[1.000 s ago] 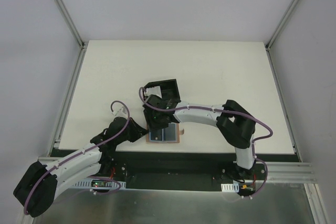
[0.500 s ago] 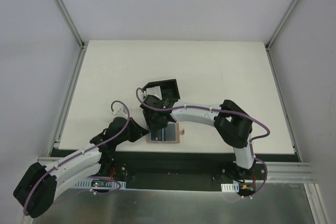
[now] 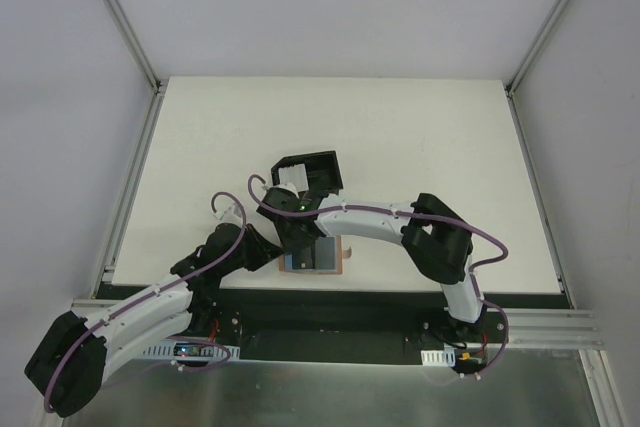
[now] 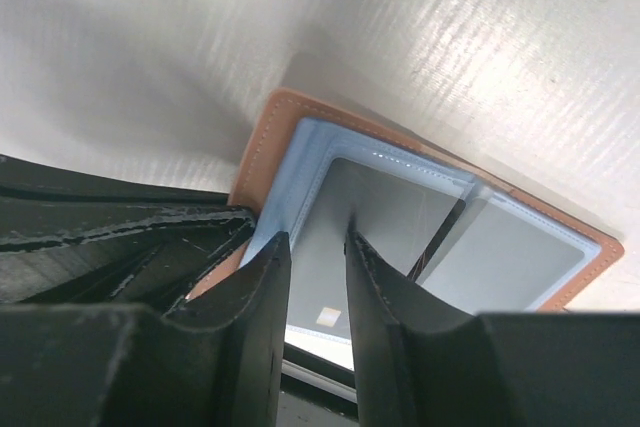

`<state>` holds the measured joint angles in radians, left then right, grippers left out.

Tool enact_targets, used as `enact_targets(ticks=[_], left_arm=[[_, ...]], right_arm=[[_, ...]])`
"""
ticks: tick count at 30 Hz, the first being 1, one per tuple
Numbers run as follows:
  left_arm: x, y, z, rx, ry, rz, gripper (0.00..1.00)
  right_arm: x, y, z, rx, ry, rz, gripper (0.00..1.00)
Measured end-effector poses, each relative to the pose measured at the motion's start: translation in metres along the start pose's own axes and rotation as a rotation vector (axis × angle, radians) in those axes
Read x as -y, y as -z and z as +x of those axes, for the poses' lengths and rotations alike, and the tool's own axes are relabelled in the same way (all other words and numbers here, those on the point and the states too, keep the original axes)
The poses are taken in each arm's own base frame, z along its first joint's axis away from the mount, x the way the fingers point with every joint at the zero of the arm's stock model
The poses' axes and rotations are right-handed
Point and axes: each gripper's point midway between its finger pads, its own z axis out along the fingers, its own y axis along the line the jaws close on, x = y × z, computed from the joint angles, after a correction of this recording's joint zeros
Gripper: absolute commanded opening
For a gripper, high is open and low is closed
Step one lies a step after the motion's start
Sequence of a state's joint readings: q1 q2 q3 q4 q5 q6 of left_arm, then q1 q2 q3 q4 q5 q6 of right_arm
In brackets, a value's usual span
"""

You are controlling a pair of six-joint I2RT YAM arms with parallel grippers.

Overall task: Put the credit cards into the card holder
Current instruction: Insert the credit card into the card holder.

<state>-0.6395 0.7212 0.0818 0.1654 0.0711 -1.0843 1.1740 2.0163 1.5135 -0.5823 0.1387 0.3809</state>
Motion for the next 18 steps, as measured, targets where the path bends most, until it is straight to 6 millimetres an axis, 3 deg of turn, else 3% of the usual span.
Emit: enact_targets(ticks=[18], left_arm=[[0.001,0.0,-0.001,0.002,0.0,0.003,0.0]], right_arm=[[0.018,0.002,0.006,-0.009,0.022,0.089,0.25]])
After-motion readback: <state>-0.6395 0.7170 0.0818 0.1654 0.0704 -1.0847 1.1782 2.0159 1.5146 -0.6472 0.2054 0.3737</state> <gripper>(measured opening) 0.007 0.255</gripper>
